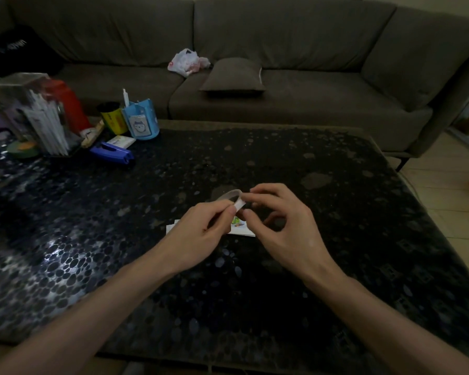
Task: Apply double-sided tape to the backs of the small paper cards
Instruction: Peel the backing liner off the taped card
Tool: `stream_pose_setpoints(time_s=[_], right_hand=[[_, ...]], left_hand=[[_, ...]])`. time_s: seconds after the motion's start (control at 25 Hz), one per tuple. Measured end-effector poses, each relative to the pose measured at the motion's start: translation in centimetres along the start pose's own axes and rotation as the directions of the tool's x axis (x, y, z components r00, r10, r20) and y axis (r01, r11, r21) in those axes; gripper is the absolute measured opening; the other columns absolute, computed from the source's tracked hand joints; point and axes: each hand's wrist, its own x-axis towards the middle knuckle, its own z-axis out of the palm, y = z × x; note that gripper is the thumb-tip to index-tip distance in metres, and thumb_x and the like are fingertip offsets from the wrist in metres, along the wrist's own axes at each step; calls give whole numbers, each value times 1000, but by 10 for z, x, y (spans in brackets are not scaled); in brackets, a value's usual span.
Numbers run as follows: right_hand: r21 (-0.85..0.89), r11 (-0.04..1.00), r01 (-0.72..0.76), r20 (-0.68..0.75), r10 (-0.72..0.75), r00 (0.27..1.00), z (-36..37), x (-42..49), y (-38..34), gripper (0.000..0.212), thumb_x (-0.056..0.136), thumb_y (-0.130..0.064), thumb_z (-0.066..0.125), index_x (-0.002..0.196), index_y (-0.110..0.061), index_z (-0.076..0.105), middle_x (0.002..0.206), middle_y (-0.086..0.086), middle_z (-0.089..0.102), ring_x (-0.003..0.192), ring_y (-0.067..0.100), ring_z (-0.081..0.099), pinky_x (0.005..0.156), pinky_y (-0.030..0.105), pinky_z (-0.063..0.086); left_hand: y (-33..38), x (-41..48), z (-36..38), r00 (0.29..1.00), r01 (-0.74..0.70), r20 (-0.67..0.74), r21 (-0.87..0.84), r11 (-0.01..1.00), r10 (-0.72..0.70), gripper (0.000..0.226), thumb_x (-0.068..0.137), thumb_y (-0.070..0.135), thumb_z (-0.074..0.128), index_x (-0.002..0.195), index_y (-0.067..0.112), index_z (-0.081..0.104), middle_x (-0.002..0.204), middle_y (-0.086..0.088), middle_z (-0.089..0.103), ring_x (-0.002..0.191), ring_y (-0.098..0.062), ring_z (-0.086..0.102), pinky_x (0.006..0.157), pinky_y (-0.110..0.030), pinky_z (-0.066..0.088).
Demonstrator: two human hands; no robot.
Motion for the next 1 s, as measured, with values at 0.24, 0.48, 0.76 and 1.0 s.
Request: stream_pose_setpoints(time_s=[0.24, 0.48, 0.76, 1.0], right_hand=[[110, 990, -88, -17, 90, 996, -4, 2, -1, 11, 89, -33, 80, 100, -31, 79, 109, -17, 62, 103, -3, 63, 80, 12, 52], [238, 953, -187, -41, 202, 978, -1, 4, -2, 39, 88, -32, 82, 126, -33, 71, 125, -14, 55, 99, -3, 69, 81, 12, 55], [-169, 985, 42, 6, -42, 999, 1, -4, -3, 31, 93, -36, 74, 124, -30, 74, 129, -18, 56, 115, -5, 56, 92, 13, 50], [-95, 995, -5, 24, 8, 1000, -5, 1, -6, 14, 88, -41, 73, 100, -34, 79, 109, -23, 56, 101, -5, 57, 80, 11, 48]], left_hand=[[1, 0, 2, 999, -25, 49, 96, 995, 20, 37, 110, 31, 43, 86, 46, 66, 71, -4, 56, 66, -24, 53, 63, -48, 44], [2, 4, -2, 999, -19, 34, 89, 996, 16, 32, 111, 25, 45, 97, 29, 74, 76, 7, 65, 74, -10, 61, 66, -19, 44], [2, 1, -3, 997, -26, 76, 135, 991, 16, 32, 109, 24, 44, 89, 22, 69, 80, -16, 63, 73, -32, 56, 69, -56, 45], [2, -1, -5, 991, -14, 131, 178, 984, -10, 30, 109, 33, 44, 92, 39, 69, 77, -14, 62, 70, -29, 56, 67, -53, 47]])
